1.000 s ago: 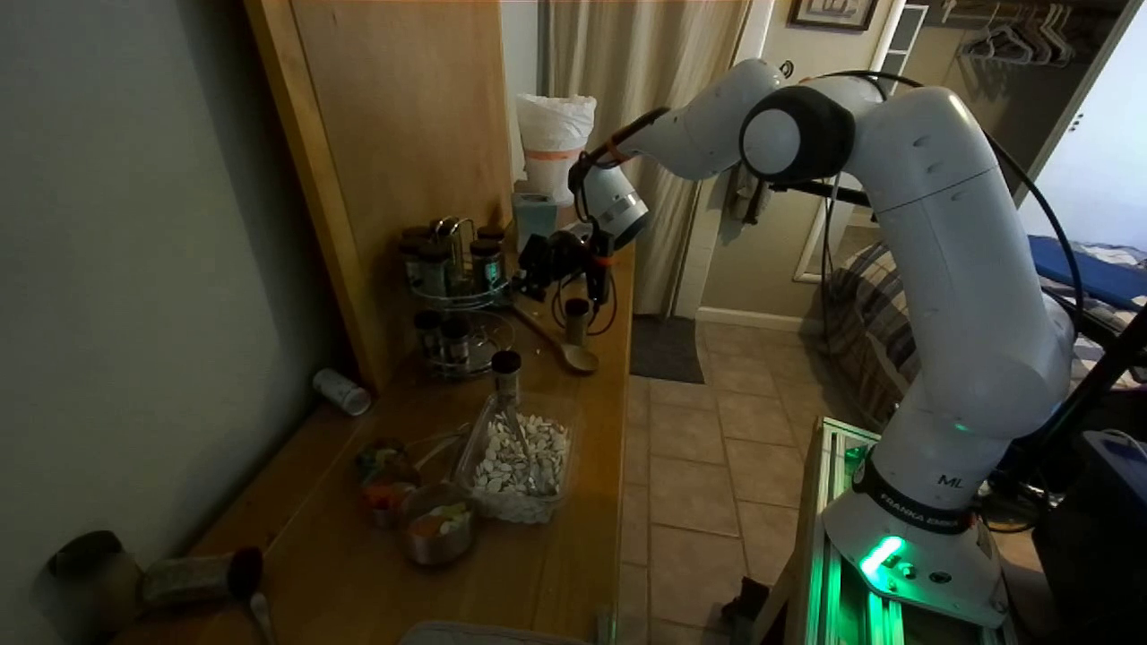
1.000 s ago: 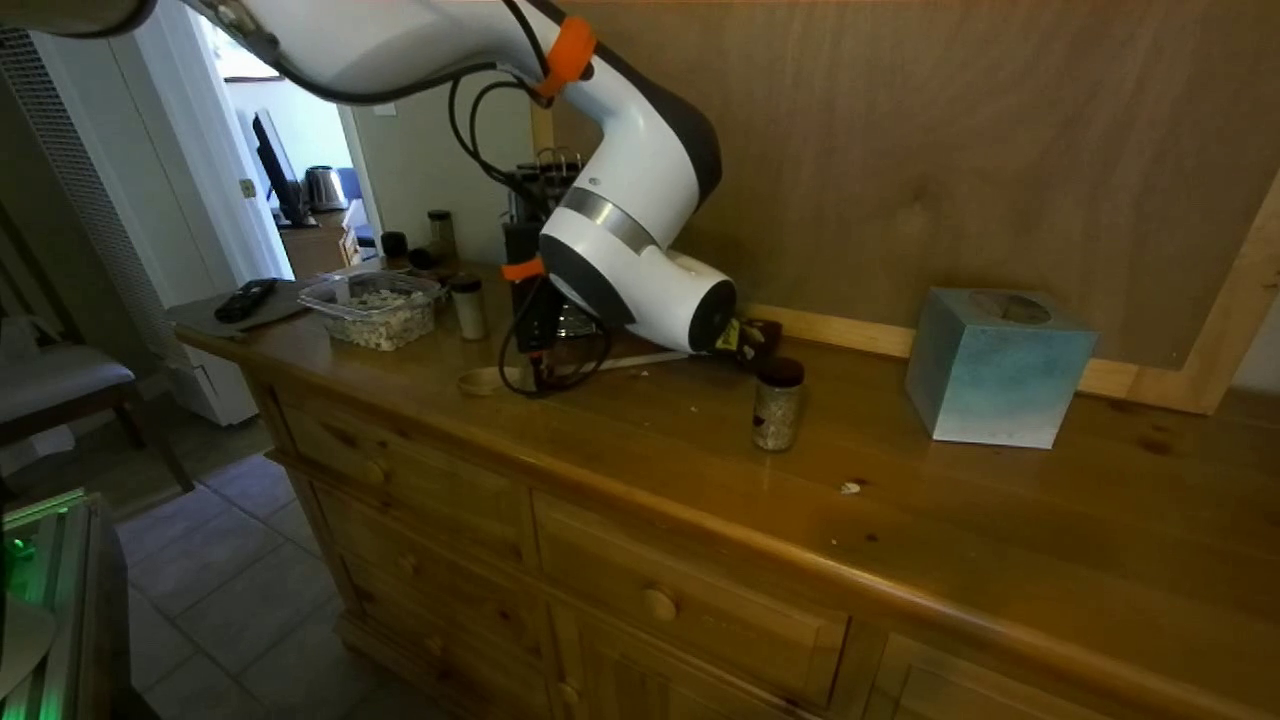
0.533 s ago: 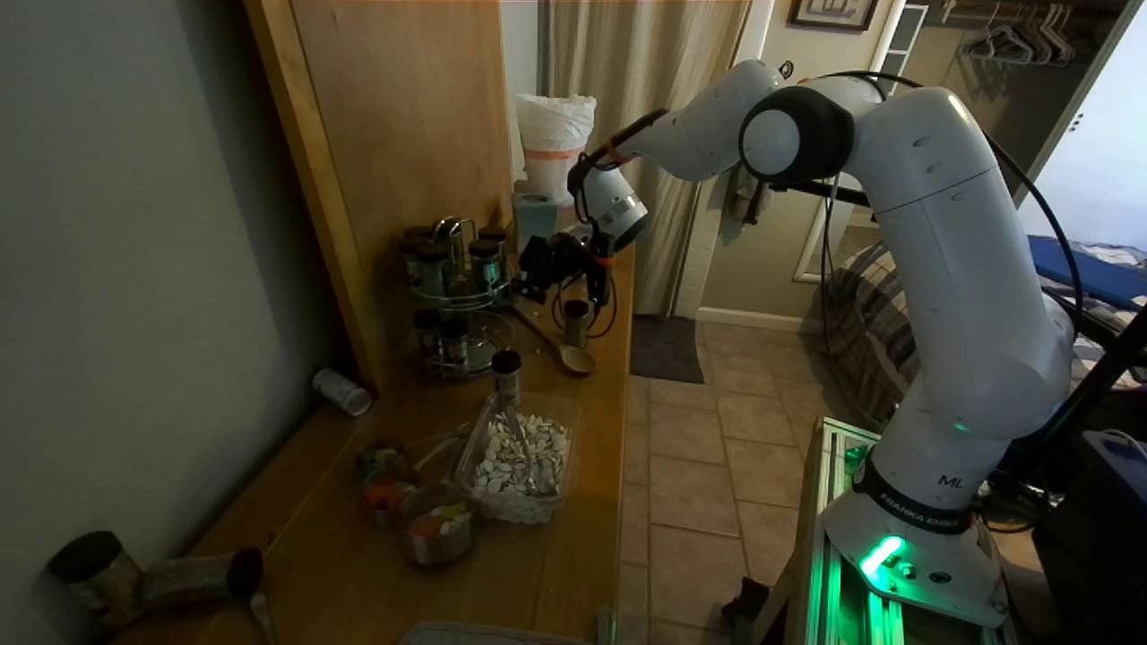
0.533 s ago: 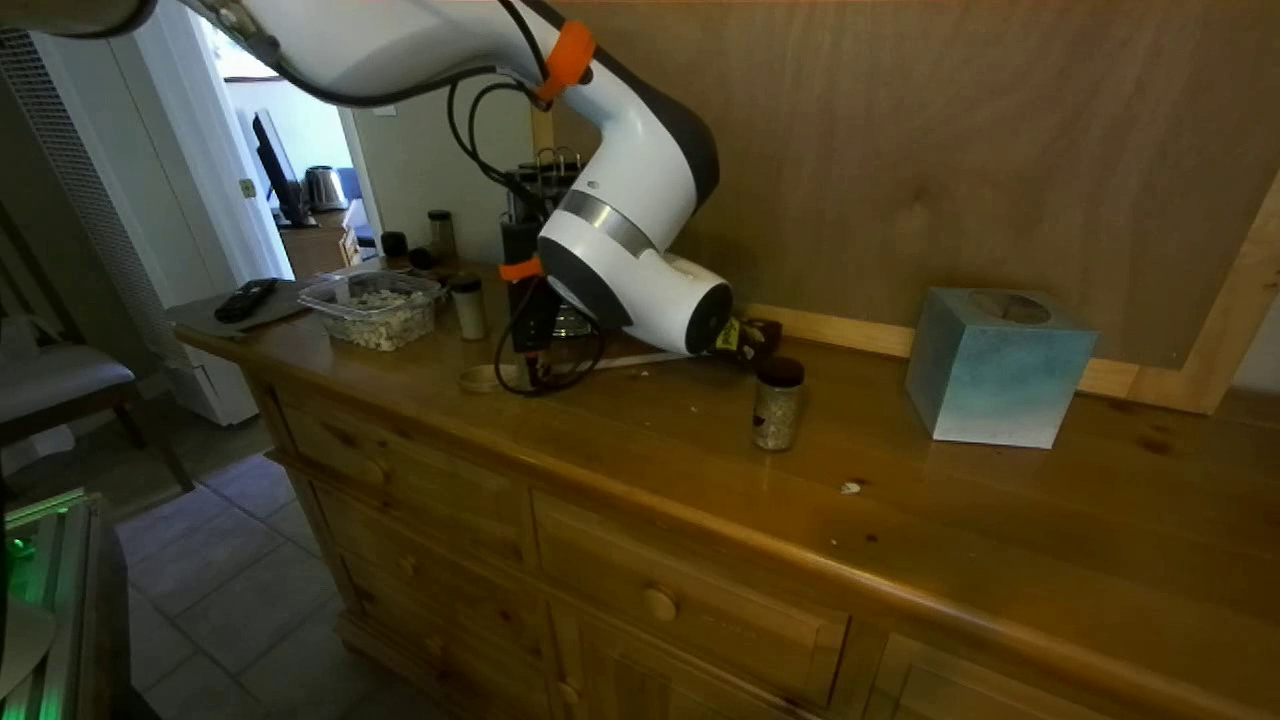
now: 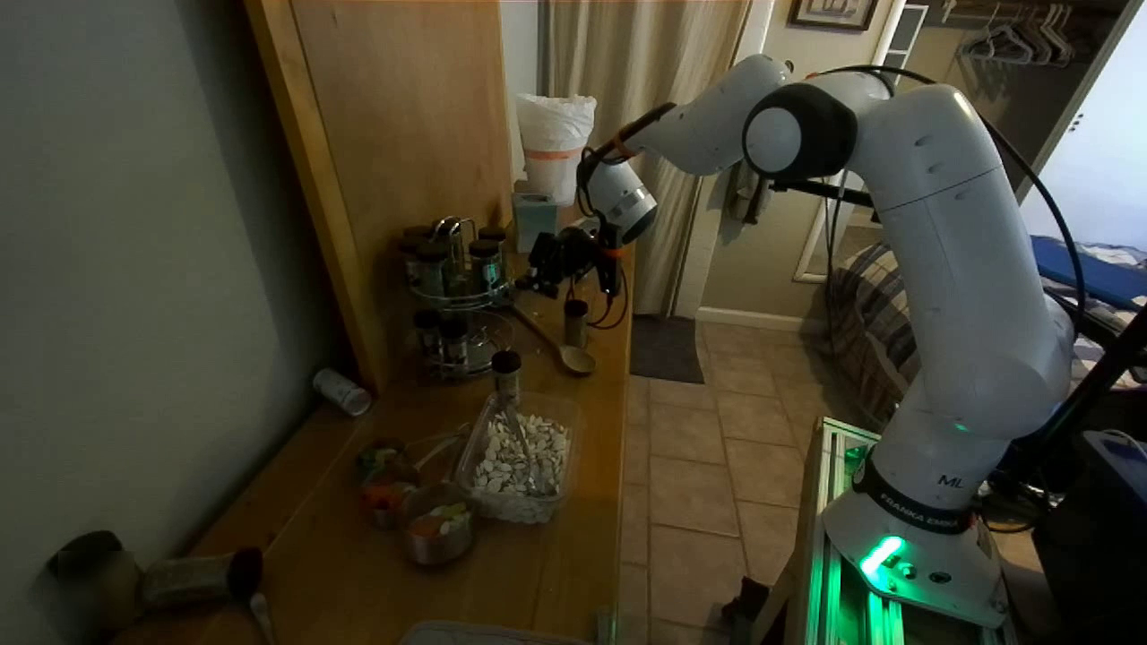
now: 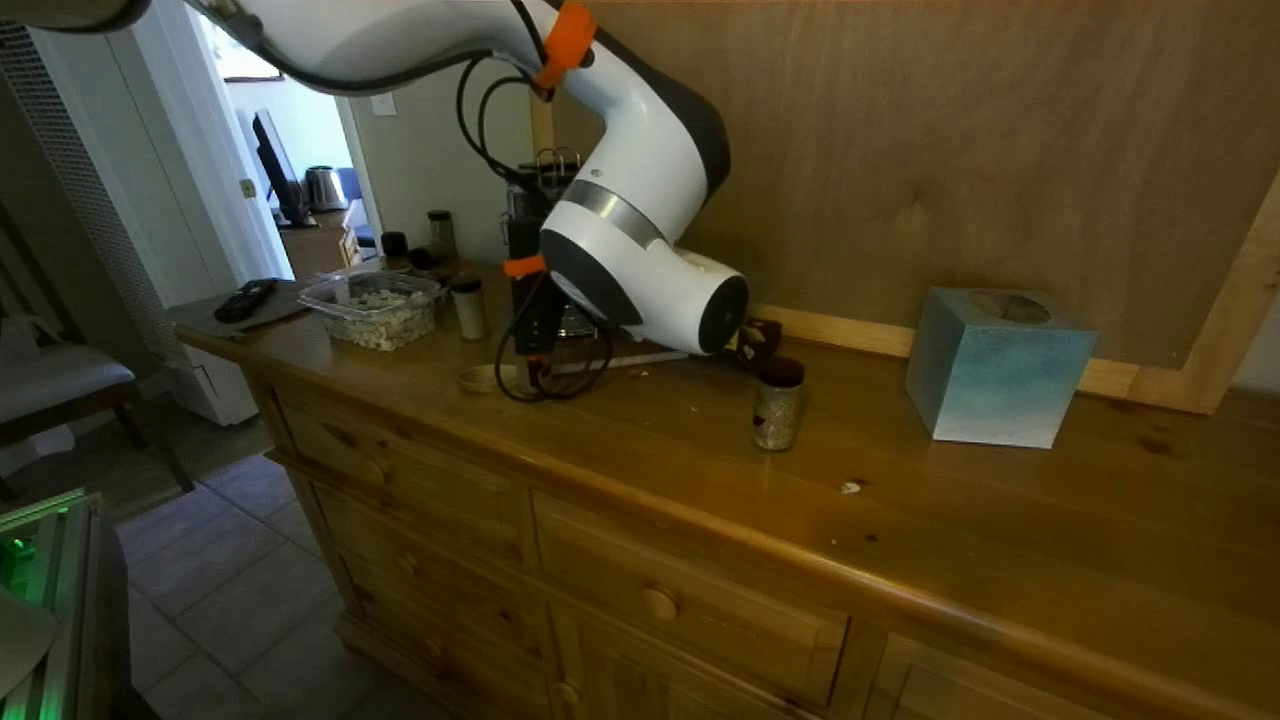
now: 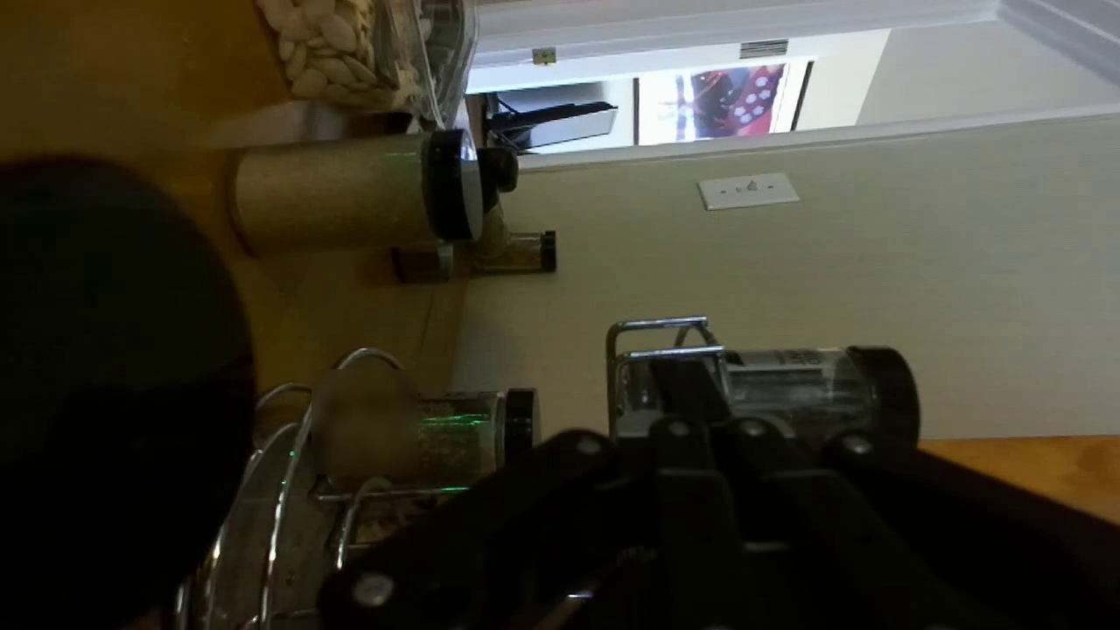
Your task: Turn the seasoning rack to the left
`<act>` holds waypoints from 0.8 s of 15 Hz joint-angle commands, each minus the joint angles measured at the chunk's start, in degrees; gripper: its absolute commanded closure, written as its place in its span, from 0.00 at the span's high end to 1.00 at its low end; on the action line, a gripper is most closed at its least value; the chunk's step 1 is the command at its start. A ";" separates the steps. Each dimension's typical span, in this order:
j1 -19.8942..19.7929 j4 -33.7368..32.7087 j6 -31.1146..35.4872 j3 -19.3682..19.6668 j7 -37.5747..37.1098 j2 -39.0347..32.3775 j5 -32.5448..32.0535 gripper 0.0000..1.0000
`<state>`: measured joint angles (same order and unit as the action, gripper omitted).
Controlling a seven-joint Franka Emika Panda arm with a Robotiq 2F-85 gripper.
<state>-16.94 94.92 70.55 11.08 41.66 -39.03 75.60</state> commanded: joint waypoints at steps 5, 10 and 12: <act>1.66 1.47 6.29 2.52 -1.58 6.95 -11.82 0.03; 3.64 1.87 12.52 1.03 -0.68 12.69 -23.02 0.32; 4.90 2.24 15.36 0.27 -0.98 15.02 -27.68 0.44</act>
<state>-13.96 94.94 81.39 12.31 40.98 -28.61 54.42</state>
